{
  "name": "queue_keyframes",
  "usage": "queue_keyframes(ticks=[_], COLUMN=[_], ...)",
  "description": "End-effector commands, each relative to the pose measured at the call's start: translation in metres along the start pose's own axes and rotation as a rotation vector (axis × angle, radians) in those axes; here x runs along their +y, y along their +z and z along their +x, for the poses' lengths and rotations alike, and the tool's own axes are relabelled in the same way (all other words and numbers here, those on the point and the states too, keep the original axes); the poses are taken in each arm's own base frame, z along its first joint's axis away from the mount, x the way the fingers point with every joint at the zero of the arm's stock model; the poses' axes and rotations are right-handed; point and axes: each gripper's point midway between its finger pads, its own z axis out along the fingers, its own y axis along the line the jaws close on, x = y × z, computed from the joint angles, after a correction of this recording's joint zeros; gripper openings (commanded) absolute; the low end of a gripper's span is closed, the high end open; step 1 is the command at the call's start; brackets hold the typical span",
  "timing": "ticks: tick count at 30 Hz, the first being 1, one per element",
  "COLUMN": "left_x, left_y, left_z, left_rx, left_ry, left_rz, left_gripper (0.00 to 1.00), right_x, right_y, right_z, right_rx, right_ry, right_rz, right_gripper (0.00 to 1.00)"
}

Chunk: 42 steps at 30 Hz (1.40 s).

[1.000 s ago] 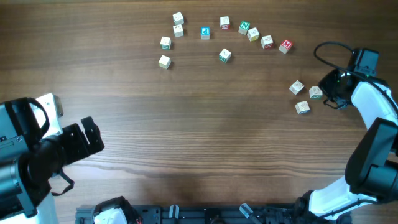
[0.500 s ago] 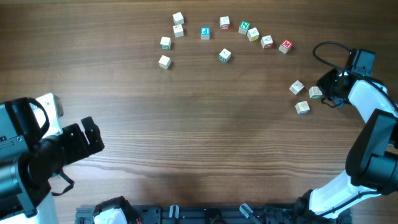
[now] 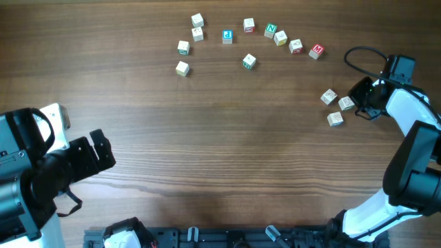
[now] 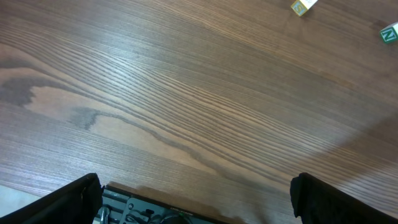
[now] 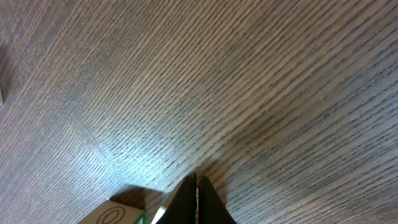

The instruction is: Form a circle

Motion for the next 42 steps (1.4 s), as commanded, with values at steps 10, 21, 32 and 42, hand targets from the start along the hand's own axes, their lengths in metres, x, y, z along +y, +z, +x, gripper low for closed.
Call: queue_keyframes(ticks=[10, 21, 32, 42], left_x=[0.003, 0.003, 0.003, 0.003], left_y=[0.0, 0.0, 0.0, 0.0], left_z=[0.001, 0.001, 0.001, 0.001], left_rx=[-0.006, -0.006, -0.006, -0.006], left_ry=[-0.016, -0.016, -0.016, -0.016], left_rz=[-0.012, -0.012, -0.013, -0.012], left_gripper=[1.0, 1.0, 1.0, 1.0], right_x=[0.001, 0.033, 0.02, 0.014], right_y=[-0.031, -0.054, -0.031, -0.006], right_z=[-0.036, 0.028, 0.044, 0.055], right_rx=[-0.078, 0.128, 0.12, 0.18], right_ry=[0.001, -0.204, -0.324, -0.321], right_rz=[0.096, 0.01, 0.117, 0.127], right_gripper=[0.04, 0.04, 0.04, 0.04])
